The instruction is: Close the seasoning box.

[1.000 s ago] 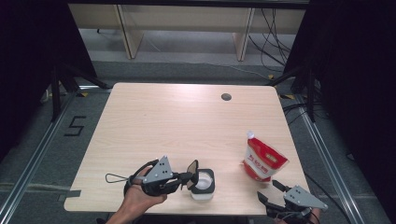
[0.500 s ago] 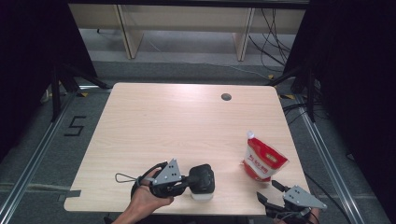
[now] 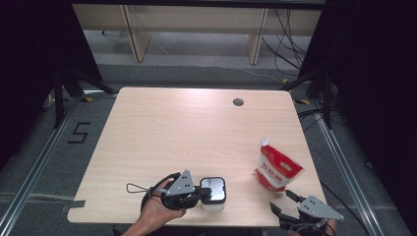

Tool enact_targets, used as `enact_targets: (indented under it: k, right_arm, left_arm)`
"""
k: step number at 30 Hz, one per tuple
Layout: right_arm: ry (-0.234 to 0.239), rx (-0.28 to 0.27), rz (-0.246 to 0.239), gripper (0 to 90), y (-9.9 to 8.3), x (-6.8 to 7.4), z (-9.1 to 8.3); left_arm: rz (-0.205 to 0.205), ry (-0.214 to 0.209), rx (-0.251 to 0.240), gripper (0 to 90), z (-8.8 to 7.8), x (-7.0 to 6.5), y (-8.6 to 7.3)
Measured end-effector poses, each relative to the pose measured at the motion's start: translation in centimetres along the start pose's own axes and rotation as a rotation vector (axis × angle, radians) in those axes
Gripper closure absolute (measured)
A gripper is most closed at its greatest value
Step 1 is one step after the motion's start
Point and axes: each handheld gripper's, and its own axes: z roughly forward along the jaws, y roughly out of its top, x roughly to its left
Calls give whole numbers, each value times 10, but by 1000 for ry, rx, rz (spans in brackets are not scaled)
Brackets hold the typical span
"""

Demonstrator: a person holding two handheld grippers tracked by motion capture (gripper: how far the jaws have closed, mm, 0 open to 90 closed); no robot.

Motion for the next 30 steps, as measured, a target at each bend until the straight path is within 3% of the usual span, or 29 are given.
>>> enact_targets:
  k: [1, 3, 4, 5, 6, 7, 8, 11, 12, 13, 15, 16, 17, 19, 23, 24, 27, 28, 30]
  right_arm:
    - [-6, 10, 30, 316, 0, 3, -1]
    - [-6, 8, 24, 316, 0, 3, -1]
    - [-5, 7, 23, 316, 0, 3, -1]
    - [1, -2, -8, 316, 0, -1, 0]
    - [-5, 2, 6, 316, -1, 1, 0]
    - [-15, -3, -24, 315, 0, -1, 0]
    - [-9, 17, 27, 315, -1, 3, -1]
    - [1, 3, 4, 314, -1, 0, 1]
    - [-7, 10, 1, 313, -1, 1, 0]
    - [-8, 16, 17, 313, -1, 2, 0]
    - [5, 5, 0, 313, -1, 0, 1]
    - [5, 6, -2, 313, -1, 0, 1]
    - [-6, 9, -6, 313, -1, 0, 1]
    - [-5, 10, -5, 313, -1, 1, 0]
    - [4, 9, -2, 313, -1, 0, 1]
    - [-6, 16, -8, 313, -1, 0, 1]
    - [-9, 19, -4, 313, -1, 1, 1]
    - [-12, 32, 28, 313, -1, 3, 0]
    - [-4, 22, 18, 313, -1, 3, 1]
  left_arm:
    - [-2, -4, -9, 861, -1, 0, 0]
    - [-19, -8, -27, 849, -4, 1, 1]
    - [-5, -13, -31, 831, -6, 2, 2]
    - [-13, -20, -41, 810, -10, 3, 3]
    - [-27, -24, -50, 788, -12, 3, 3]
    - [-22, -25, -57, 754, -15, 3, 3]
    - [-29, -29, -68, 725, -17, 3, 3]
    - [-33, -37, -80, 635, -22, 4, 2]
    - [-53, -33, -83, 611, -23, 4, 1]
    - [-54, -29, -80, 589, -25, 4, 0]
    - [-63, -30, -76, 549, -28, 5, -3]
    - [-42, -38, -77, 541, -28, 7, -4]
    - [-74, -24, -69, 530, -30, 5, -7]
    - [-78, -11, -59, 496, -33, 7, -10]
    - [-75, -4, -40, 435, -38, 10, -16]
    - [-52, -6, -29, 415, -39, 11, -18]
    - [-84, 7, -27, 375, -41, 10, -24]
    - [-79, 12, -29, 362, -41, 11, -26]
    - [-93, 22, -24, 345, -42, 12, -30]
